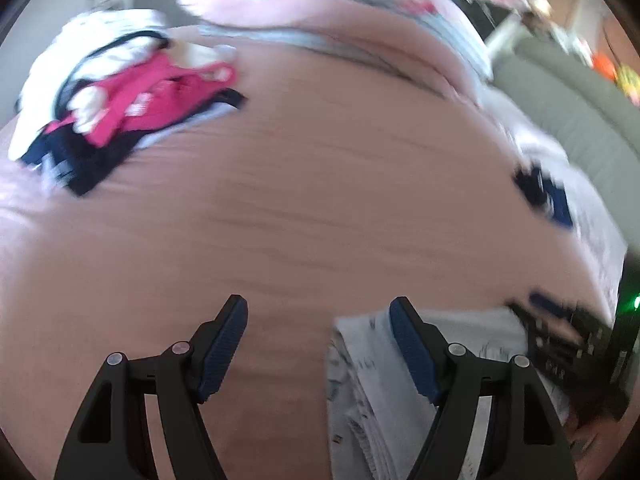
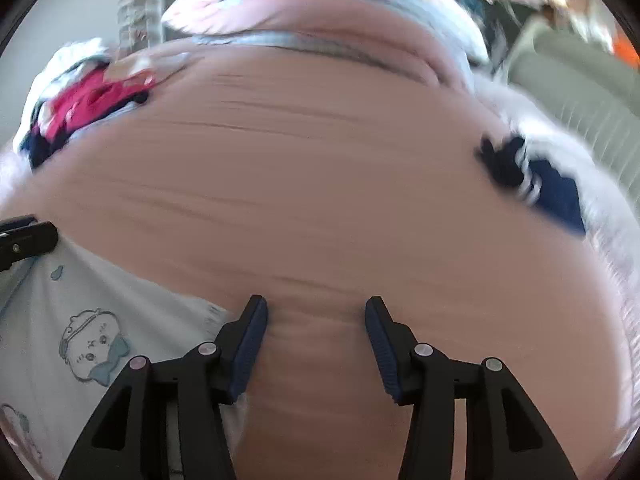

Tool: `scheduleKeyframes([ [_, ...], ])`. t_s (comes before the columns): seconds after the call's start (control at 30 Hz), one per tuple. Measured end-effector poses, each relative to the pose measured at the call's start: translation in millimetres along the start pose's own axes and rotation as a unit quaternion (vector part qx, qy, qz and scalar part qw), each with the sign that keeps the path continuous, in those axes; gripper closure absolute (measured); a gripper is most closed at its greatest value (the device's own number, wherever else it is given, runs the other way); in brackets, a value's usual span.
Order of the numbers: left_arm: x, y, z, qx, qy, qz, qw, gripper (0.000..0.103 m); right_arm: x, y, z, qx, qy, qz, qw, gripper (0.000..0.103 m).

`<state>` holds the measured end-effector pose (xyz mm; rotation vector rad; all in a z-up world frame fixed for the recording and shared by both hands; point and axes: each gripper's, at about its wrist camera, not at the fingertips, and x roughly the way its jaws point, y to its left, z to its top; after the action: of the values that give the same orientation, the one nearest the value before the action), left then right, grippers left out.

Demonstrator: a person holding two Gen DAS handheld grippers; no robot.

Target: Fold clothes

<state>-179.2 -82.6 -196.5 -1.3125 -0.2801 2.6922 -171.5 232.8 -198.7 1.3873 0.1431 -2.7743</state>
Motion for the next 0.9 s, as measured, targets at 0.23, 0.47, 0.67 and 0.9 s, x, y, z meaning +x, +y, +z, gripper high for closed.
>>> scheduleKeyframes([
  [0.23, -7, -31, -1, 0.072, 0.021, -0.075, 0.9944, 0.032, -32, 13, 13, -0.013, -0.051, 0.081, 0.995, 0.054],
  [0.47, 26, -50, -14, 0.106, 0.052, -0.028, 0.9926, 0.030, -6, 45, 0, -0.080, 0.012, 0.100, 0.992, 0.054],
  [0.67, 6, -12, 4, 0.021, 0.014, -0.001, 0.9997, 0.030, -2, -2, 12, -0.002, 0.009, 0.022, 1.000, 0.054],
  [0.9, 6, -57, -5, 0.128, 0.028, -0.046, 0.9904, 0.036, -30, 54, 5, -0.129, -0.009, 0.187, 0.974, 0.055],
])
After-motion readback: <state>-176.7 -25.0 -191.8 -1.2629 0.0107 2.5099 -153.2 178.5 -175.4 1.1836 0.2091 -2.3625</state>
